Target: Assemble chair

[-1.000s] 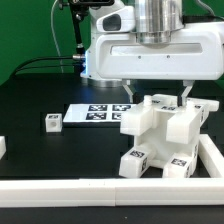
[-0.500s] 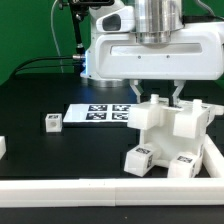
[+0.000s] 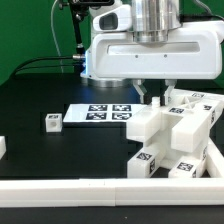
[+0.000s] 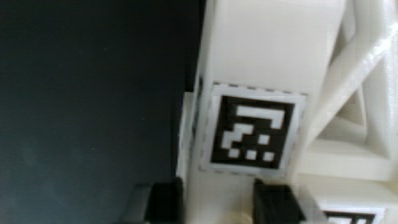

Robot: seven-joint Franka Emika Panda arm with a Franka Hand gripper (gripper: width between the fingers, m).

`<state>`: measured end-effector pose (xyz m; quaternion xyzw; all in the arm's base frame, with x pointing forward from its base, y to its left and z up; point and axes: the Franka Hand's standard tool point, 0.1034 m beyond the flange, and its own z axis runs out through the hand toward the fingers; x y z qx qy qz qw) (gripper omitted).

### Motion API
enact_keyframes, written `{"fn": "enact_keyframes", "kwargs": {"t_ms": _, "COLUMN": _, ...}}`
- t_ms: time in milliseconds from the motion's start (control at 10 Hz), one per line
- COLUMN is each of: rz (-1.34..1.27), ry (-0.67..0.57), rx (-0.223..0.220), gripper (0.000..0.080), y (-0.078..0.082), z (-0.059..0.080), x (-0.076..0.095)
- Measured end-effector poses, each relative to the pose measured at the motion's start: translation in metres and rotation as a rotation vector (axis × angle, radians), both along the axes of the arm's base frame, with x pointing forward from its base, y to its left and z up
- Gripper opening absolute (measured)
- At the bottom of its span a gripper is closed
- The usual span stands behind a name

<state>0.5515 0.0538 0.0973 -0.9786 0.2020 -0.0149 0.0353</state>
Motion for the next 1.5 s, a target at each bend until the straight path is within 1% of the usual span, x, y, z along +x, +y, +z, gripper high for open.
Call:
{"fn": "enact_keyframes", "kwargs": {"t_ms": 700, "rz": 0.0, "ry": 0.0, "rx": 0.0, "gripper": 0.0176, "y": 0.0, "z": 0.0, "x": 0.0}}
{"fn": "enact_keyframes", "kwargs": {"t_ms": 1000, "rz": 0.107, "ry": -0.012, "rx": -0.008, "gripper": 0.0176, "y": -0.004, "z": 0.001, "x": 0.003}}
{"fn": "enact_keyframes", "kwargs": {"t_ms": 1100, "rz": 0.158, "ry": -0.017, "rx": -0.011, "gripper": 0.0176, "y": -0.006, "z": 0.001, "x": 0.004}}
{"fn": "enact_keyframes", "kwargs": {"t_ms": 1300, "rz": 0.303, "ry": -0.032, "rx": -0.019, "gripper": 0.0176, "y": -0.013, "z": 0.001, "x": 0.016}}
{"fn": "enact_keyframes", "kwargs": {"t_ms": 1500, "rz": 0.349, "ry": -0.017, "rx": -0.013, "gripper": 0.0176, "y": -0.01, "z": 0.002, "x": 0.023}}
